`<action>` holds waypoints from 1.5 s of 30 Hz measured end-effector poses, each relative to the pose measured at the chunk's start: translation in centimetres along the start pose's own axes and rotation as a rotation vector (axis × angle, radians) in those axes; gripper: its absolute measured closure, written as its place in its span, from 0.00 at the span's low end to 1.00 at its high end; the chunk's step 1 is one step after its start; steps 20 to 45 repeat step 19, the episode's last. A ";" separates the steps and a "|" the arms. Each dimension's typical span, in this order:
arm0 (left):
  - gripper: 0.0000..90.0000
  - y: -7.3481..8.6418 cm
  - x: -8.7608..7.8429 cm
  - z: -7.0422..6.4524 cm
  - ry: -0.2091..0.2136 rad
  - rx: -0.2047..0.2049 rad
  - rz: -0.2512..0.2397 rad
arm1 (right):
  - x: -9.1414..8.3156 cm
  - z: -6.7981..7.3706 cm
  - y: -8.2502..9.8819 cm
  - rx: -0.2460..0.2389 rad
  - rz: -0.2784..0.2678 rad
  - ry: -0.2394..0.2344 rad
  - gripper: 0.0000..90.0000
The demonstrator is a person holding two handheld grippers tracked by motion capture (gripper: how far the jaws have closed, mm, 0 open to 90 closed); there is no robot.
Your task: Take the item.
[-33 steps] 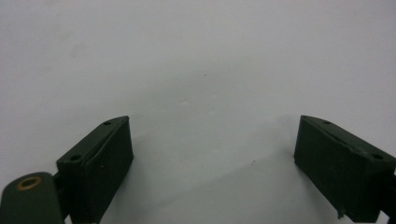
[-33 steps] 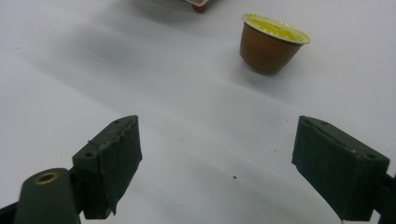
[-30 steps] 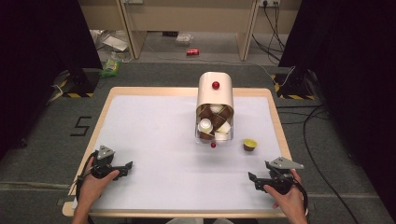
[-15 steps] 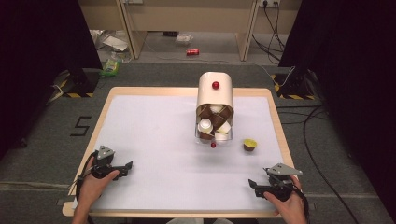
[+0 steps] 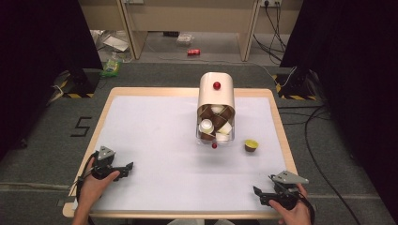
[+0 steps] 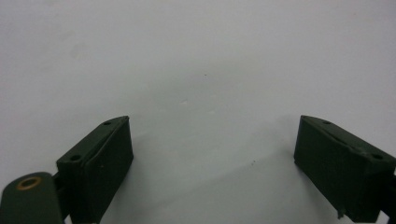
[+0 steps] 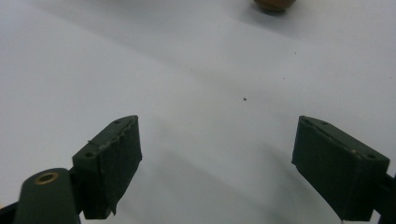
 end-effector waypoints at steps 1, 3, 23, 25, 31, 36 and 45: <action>0.12 0.0 0.0 0.0 -0.001 0.000 0.000 | 0.0 0.0 0.1 0.000 -0.001 0.000 0.18; 0.12 0.0 0.0 0.0 0.000 0.000 0.000 | -0.1 -0.1 0.2 0.003 0.000 0.001 0.18; 0.12 0.0 0.0 0.0 -0.001 0.000 0.000 | -0.1 0.5 1.6 -0.031 0.025 0.011 0.18; 0.12 0.0 0.0 0.0 -0.001 0.000 0.000 | -0.1 0.5 1.6 -0.031 0.025 0.011 0.18; 0.12 0.0 0.0 0.0 -0.001 0.000 0.000 | -0.1 0.5 1.6 -0.031 0.025 0.011 0.18; 0.12 0.0 0.0 0.0 -0.001 0.000 0.000 | -0.1 0.5 1.6 -0.031 0.025 0.011 0.18; 0.12 0.0 0.0 0.0 -0.001 0.000 0.000 | -0.1 0.5 1.6 -0.031 0.025 0.011 0.18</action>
Point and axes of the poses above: each handheld gripper's, and its own axes: x roughly forward along the jaws, y roughly out of its underside, z roughly to its left, the point moved 5 cm from there along x, roughly forward along the jaws, and after that the axes turned 9 degrees about z, right-handed, at the moved point
